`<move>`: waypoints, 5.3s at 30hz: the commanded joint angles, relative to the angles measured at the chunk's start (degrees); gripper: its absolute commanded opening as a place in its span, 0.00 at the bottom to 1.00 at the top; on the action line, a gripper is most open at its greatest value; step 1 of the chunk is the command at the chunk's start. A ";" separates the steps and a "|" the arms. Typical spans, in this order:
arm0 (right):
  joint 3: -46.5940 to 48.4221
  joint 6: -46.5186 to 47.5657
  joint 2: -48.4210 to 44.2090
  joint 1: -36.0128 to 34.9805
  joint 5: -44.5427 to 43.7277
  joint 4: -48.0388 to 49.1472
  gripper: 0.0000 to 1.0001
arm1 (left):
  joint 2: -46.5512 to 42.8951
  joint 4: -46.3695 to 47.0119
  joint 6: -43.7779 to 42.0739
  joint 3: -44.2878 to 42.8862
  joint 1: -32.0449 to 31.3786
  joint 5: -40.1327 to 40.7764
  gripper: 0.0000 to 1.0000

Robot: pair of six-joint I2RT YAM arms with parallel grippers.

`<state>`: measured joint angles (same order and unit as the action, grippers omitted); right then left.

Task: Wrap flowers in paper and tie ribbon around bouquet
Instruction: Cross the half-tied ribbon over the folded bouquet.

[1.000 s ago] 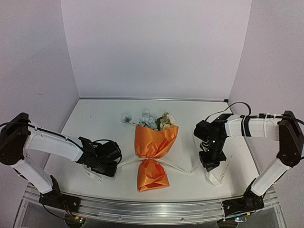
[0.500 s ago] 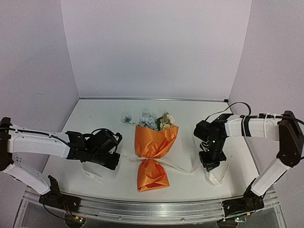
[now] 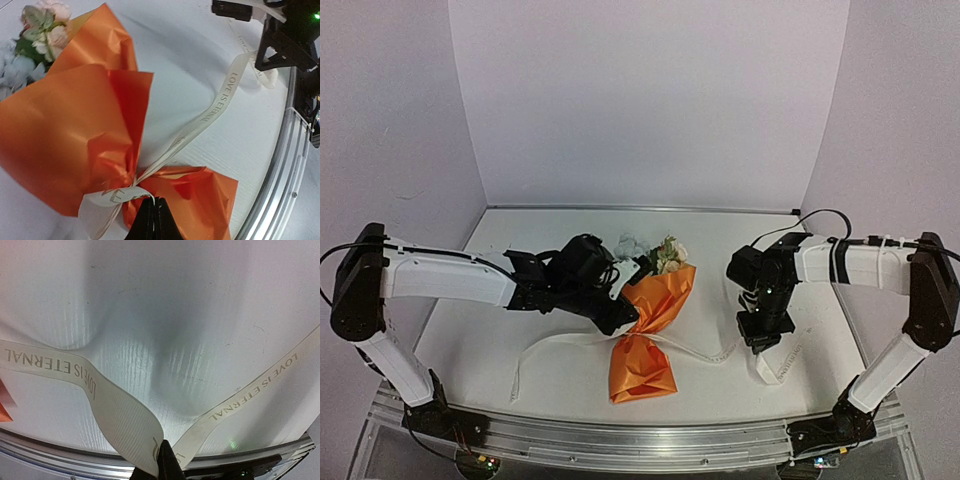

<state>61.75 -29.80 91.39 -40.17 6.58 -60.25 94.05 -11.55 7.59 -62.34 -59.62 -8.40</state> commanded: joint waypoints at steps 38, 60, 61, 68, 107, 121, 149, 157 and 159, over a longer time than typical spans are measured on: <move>23.04 -6.72 4.46 3.77 17.23 -5.97 0.00 | 13.47 8.29 -12.60 -12.58 -3.29 -15.37 0.40; 29.25 -7.39 6.82 1.41 31.26 -1.71 0.00 | 11.91 15.26 -12.55 -11.51 2.99 -21.87 0.60; 29.41 -7.22 6.87 1.30 32.19 -1.71 0.00 | 12.30 15.39 -12.76 -11.88 3.01 -22.09 0.61; 30.00 -6.96 7.25 0.85 35.25 -1.71 0.00 | 13.60 17.96 -12.90 -12.76 2.99 -23.11 0.69; 23.63 -2.10 8.98 -3.37 35.71 -3.54 0.05 | 4.74 28.41 -12.51 1.49 3.01 -6.97 0.00; 16.36 -5.84 10.47 -9.57 30.17 5.86 0.25 | -7.54 28.76 -19.93 16.96 1.52 -4.07 0.00; 6.77 -11.98 9.17 -12.43 16.71 29.05 0.45 | -10.53 47.13 -36.17 29.71 -0.22 -1.37 0.03; 5.48 -10.09 8.93 -13.35 16.20 29.84 0.51 | -7.51 51.55 -36.31 28.90 1.39 -2.06 0.01; 5.47 -9.47 8.98 -13.35 16.39 29.73 0.52 | -7.33 51.52 -36.24 28.63 2.04 -2.79 0.01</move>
<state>67.54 -41.07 100.40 -53.32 24.44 -31.79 85.91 35.30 -28.51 -32.80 -58.91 -10.40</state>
